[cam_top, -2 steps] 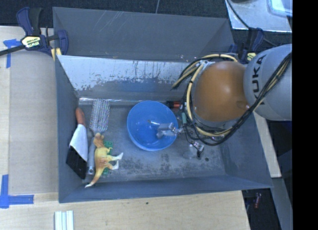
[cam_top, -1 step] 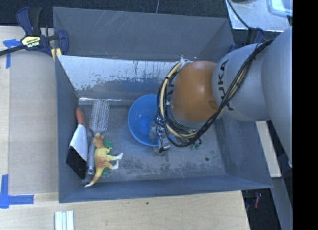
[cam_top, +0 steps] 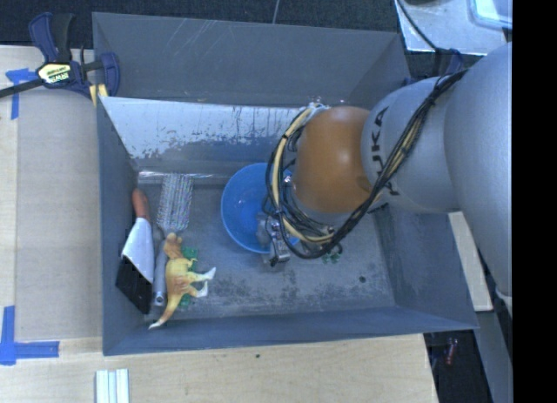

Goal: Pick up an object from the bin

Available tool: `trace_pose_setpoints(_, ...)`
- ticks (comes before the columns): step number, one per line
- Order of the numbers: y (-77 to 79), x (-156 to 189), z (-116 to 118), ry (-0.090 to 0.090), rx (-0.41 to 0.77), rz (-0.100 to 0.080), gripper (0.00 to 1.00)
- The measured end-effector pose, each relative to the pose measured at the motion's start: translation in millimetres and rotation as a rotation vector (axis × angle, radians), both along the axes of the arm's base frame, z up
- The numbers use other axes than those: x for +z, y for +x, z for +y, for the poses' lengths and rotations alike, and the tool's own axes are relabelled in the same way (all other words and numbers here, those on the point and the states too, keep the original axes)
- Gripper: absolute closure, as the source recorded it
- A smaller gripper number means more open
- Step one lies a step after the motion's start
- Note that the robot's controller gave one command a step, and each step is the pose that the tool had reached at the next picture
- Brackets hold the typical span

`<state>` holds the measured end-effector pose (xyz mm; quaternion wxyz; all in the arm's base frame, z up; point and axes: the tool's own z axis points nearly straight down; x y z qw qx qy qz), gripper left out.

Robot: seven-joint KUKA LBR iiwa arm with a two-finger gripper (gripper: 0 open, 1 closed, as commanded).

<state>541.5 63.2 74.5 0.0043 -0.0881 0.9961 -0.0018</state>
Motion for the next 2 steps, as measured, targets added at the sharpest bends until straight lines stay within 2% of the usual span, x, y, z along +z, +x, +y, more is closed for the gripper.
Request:
trace_pose_setpoints(1, 0.9, 5, 1, 0.001, 0.002, -0.005, 1.0)
trace_pose_setpoints(2, -2.3, 34, 0, 0.0, 0.002, 0.006, 1.0)
